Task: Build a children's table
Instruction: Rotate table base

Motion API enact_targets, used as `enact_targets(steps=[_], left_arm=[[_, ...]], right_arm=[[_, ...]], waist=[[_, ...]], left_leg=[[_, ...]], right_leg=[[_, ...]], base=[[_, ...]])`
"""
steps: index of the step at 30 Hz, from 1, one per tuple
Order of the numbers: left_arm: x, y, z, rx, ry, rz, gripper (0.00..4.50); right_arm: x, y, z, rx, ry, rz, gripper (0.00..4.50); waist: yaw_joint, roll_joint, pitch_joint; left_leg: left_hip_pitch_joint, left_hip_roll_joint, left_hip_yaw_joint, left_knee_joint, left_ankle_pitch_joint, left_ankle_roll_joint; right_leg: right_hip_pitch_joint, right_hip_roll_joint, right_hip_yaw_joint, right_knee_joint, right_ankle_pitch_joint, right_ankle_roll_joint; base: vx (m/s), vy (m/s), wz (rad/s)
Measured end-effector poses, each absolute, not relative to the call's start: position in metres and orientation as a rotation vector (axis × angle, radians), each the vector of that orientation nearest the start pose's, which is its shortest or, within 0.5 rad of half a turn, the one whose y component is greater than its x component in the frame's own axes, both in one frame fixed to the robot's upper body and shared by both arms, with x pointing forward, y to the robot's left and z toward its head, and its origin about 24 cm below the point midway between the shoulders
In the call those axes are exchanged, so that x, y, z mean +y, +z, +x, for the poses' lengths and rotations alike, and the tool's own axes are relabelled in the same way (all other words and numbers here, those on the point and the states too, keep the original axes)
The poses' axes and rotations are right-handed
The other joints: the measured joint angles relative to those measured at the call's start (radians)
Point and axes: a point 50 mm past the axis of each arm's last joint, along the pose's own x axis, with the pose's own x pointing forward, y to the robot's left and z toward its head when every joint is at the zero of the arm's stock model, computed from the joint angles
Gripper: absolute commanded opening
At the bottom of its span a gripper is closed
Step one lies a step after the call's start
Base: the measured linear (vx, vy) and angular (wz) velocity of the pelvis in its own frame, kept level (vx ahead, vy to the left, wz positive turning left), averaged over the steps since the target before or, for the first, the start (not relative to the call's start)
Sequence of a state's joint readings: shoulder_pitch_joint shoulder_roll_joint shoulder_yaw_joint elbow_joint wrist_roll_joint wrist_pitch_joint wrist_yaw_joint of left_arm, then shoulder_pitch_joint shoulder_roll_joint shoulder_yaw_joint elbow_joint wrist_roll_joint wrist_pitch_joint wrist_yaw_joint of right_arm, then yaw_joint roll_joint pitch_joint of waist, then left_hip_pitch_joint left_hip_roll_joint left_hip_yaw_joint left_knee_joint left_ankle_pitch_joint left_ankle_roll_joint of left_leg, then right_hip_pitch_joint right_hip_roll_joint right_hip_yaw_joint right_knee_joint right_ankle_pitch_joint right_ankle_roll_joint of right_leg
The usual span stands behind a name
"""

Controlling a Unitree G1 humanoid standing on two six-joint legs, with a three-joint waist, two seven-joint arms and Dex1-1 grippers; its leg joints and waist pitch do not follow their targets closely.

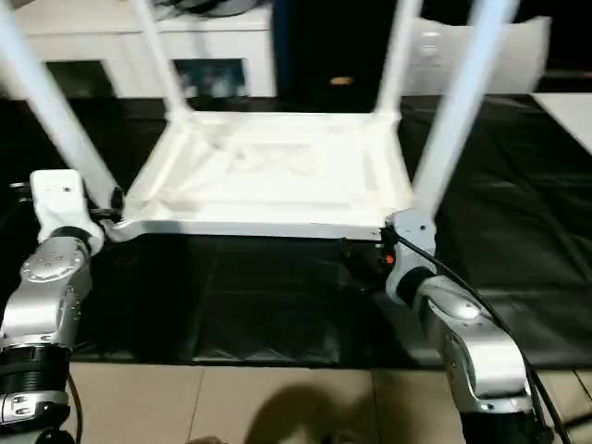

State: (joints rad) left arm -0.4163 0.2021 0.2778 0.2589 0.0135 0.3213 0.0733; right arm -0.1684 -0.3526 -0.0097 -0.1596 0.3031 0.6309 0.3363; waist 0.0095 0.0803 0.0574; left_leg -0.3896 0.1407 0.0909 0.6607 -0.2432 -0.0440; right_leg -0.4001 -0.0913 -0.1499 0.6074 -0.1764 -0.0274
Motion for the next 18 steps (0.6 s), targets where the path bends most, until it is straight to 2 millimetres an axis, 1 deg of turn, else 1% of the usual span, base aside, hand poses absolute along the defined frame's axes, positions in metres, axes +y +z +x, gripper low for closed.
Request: enact_targets(steps=[3, 7, 9, 13, 15, 18], left_arm=[[0.235, 0.083, 0.328, 0.137, 0.296, 0.064, 4.47], [0.240, 0.088, 0.340, 0.113, 0.267, 0.036, 4.47], [0.243, 0.090, 0.347, 0.119, 0.238, 0.021, 4.47], [0.246, 0.091, 0.361, 0.148, 0.126, -0.015, 4.47], [0.245, 0.087, 0.367, 0.181, 0.064, -0.032, 4.47], [0.247, 0.084, 0.369, 0.210, -0.007, -0.034, 4.47]], right_arm=[[-0.180, 0.072, 0.274, 0.337, 0.406, -0.016, 4.50], [-0.176, 0.071, 0.275, 0.346, 0.453, -0.006, 4.50], [-0.175, 0.068, 0.277, 0.360, 0.463, 0.006, 4.50], [-0.177, 0.060, 0.280, 0.396, 0.460, 0.025, 4.50], [-0.179, 0.055, 0.284, 0.421, 0.446, 0.029, 4.50], [-0.180, 0.050, 0.289, 0.437, 0.429, 0.036, 4.50]], waist=[[0.006, -0.004, 0.002], [0.005, -0.006, 0.003], [0.002, -0.008, 0.004], [-0.002, -0.009, 0.004], [-0.003, -0.009, 0.004], [-0.001, -0.009, 0.004]], left_leg=[[0.002, 0.001, 0.002, 0.000, 0.001, -0.002], [0.003, 0.001, 0.003, -0.002, 0.001, -0.006], [0.004, 0.001, 0.004, -0.002, 0.002, -0.007], [0.004, 0.001, 0.004, -0.004, 0.003, -0.008], [0.003, 0.001, 0.004, -0.005, 0.003, -0.008], [0.002, 0.001, 0.005, -0.008, 0.005, -0.005]], right_leg=[[0.001, 0.000, 0.000, 0.000, 0.000, 0.000], [0.001, 0.000, 0.000, 0.000, 0.000, 0.005], [0.002, 0.000, 0.000, 0.000, 0.001, 0.005], [0.001, 0.000, 0.000, -0.001, 0.001, 0.005], [0.000, 0.000, 0.000, -0.002, 0.001, 0.004], [0.000, -0.001, 0.000, -0.003, 0.004, 0.000]], base=[[0.000, 0.000, 0.00], [0.000, 0.000, 0.00], [0.000, 0.000, 0.00], [0.000, 0.000, 0.00], [0.000, 0.000, 0.00], [0.000, 0.000, 0.00]])
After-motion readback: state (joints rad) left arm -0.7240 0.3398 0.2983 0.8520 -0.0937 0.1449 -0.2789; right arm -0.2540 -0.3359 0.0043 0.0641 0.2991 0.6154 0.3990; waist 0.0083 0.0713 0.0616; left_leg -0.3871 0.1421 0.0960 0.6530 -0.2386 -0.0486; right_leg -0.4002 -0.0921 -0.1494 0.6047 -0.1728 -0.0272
